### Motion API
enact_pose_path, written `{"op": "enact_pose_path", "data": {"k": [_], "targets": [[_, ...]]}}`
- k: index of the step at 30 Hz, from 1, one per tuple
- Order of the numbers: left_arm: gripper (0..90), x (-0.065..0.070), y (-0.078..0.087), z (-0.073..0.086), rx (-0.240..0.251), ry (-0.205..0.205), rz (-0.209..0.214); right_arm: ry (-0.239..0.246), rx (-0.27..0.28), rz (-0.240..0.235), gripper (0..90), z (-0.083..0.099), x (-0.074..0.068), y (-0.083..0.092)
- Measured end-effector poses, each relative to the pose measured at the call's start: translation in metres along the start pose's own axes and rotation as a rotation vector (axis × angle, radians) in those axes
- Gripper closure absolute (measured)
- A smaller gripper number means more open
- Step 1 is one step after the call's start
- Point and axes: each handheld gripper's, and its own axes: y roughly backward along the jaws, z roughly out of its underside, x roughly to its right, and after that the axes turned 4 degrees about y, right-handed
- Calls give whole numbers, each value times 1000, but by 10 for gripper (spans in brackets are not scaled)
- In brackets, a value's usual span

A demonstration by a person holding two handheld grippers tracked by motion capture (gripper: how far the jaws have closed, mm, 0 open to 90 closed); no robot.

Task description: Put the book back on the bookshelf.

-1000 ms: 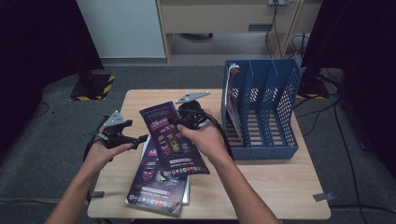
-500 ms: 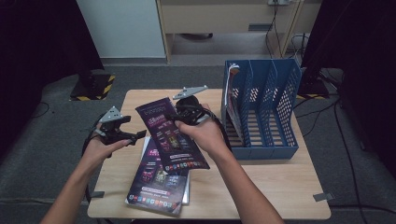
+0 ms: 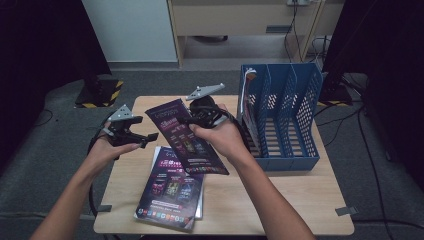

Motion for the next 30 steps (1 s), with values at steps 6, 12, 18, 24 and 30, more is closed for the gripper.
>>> {"op": "enact_pose_path", "data": {"k": [6,12,18,24,30], "targets": [[39,-5,6,-10,35,20,32,23,-1,-8,843,-6,-3,2],[39,-7,14,-21,44,-3,46,45,-6,-14,843,-13,-5,6],[39,-4,16,-30,55,-34,67,65,-11,-24,842,-19,-8,8],[37,-2,15,-38,61,-37,87,84,-8,-37,843,-25,-13,11],[80,-4,13,-38,54,-25,140,93,-7,-44,842,-28,-16,11]]}}
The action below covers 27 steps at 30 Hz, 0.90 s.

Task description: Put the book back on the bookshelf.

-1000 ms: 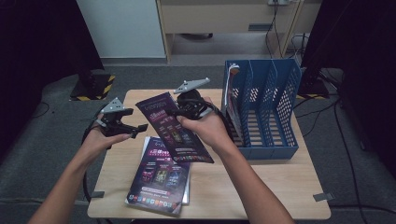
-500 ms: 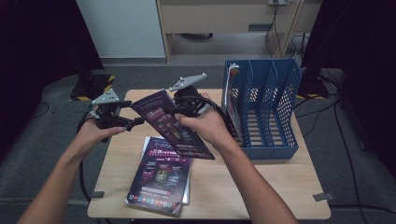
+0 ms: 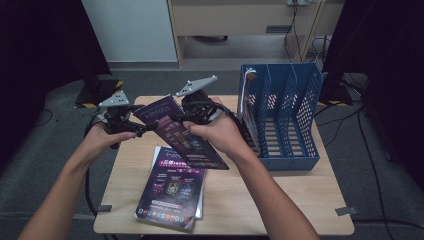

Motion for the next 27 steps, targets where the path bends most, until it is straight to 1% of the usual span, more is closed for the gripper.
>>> {"op": "enact_pose_path", "data": {"k": [1,2,5,6,8,14,16,19,21,22,25,27], "targets": [[103,0,0,0,0,0,0,0,0,0,842,0,0,0],[119,0,-1,0,-8,2,21,0,-1,2,843,-1,1,-1],[144,1,-3,1,-22,-5,26,-2,-4,2,842,-1,2,-2],[162,0,-4,1,-37,3,40,2,-17,-1,842,-1,2,-4],[186,-1,-5,3,-40,10,47,4,-22,2,842,0,3,-5],[325,-1,-3,4,-52,2,45,-2,-29,14,842,0,6,-7],[377,-1,-3,4,-55,3,37,1,-30,19,842,0,7,-8],[464,-1,-3,5,-54,11,39,-3,-34,28,842,0,8,-8],[547,-2,-3,7,-44,21,37,-7,-35,33,842,1,10,-7],[572,-2,-3,8,-37,25,33,-7,-36,34,842,1,10,-7],[716,-3,-3,10,-32,28,25,-11,-39,43,842,2,12,-7],[761,-3,-2,11,-32,26,30,-16,-37,47,841,4,13,-7]]}}
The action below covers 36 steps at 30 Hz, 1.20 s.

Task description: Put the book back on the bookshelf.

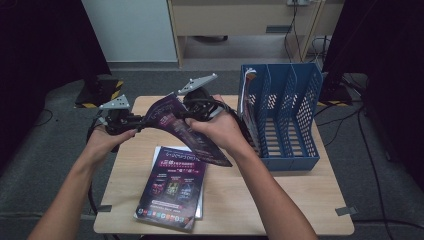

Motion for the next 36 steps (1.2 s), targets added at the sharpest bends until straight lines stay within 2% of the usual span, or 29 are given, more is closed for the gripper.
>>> {"op": "enact_pose_path", "data": {"k": [5,10,15,25,30,36], "targets": [[783,1,2,-2,-21,-24,-16,-9,-5,2,841,2,1,-2],[788,0,9,-7,-1,-27,-40,-11,-16,9,838,4,3,-3],[792,1,18,-15,8,-49,-59,-14,-36,17,834,9,5,-6],[797,5,25,-27,23,-81,-74,-29,-18,13,834,9,6,-3],[797,7,27,-32,12,-102,-80,-34,-30,10,830,16,6,-5],[797,9,26,-31,13,-106,-79,-39,-47,-9,818,24,7,-10]]}}
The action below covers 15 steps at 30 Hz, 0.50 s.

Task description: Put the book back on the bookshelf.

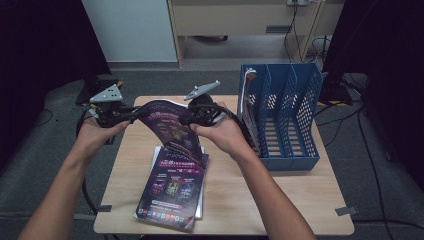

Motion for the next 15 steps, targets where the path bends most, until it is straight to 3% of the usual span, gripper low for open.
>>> {"op": "enact_pose_path", "data": {"k": [9,15], "targets": [[797,5,-4,-2,-24,-26,7,-10,-12,-6,781,2,-1,-4],[798,7,-7,-4,-25,-32,9,16,-49,4,760,-3,0,-6]]}}
